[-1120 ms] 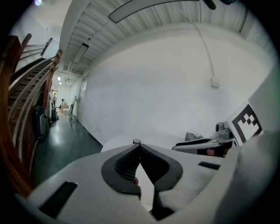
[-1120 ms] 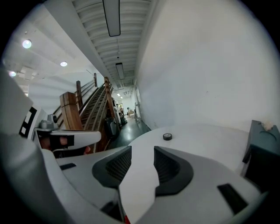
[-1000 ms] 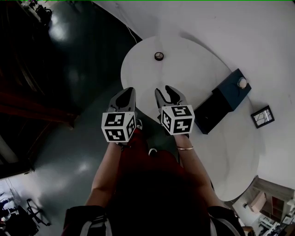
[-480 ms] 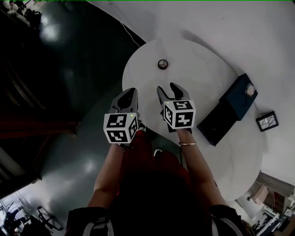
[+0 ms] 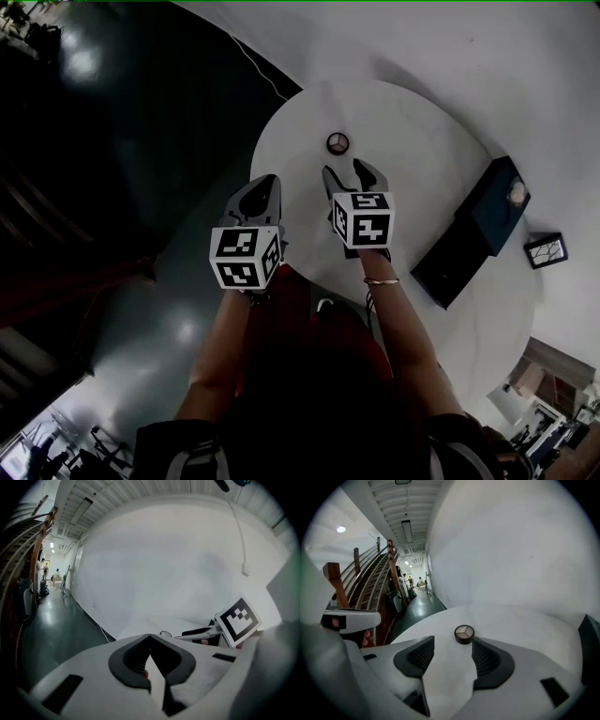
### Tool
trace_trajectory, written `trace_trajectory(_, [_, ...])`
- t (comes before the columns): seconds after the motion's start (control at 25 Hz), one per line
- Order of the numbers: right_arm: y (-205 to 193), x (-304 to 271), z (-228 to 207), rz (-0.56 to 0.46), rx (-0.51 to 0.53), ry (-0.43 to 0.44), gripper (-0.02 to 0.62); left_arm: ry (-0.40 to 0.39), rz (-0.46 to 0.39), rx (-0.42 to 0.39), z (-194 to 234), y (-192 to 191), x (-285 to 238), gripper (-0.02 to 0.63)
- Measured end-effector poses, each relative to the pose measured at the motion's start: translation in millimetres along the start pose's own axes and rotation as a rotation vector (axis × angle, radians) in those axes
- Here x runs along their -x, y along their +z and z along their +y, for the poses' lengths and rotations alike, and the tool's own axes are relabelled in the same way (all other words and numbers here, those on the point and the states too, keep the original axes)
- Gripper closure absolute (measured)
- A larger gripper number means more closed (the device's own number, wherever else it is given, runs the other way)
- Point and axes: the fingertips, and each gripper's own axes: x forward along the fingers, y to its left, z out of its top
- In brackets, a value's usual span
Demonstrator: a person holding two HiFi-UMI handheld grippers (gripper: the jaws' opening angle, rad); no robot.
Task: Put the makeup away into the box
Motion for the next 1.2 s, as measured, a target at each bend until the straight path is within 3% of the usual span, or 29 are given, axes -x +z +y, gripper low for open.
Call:
trace_trajectory(0.44, [-1,-53,-19,0.091,0.0,-0.083,0.337,-0.02,0.042,0.036,31,0,-36,0.584])
trace_trajectory(1.2, [4,-74,-25,0.124,-0.013,-0.107,0.357,-0.053,0.061,0.04,45,4,-55,0.584])
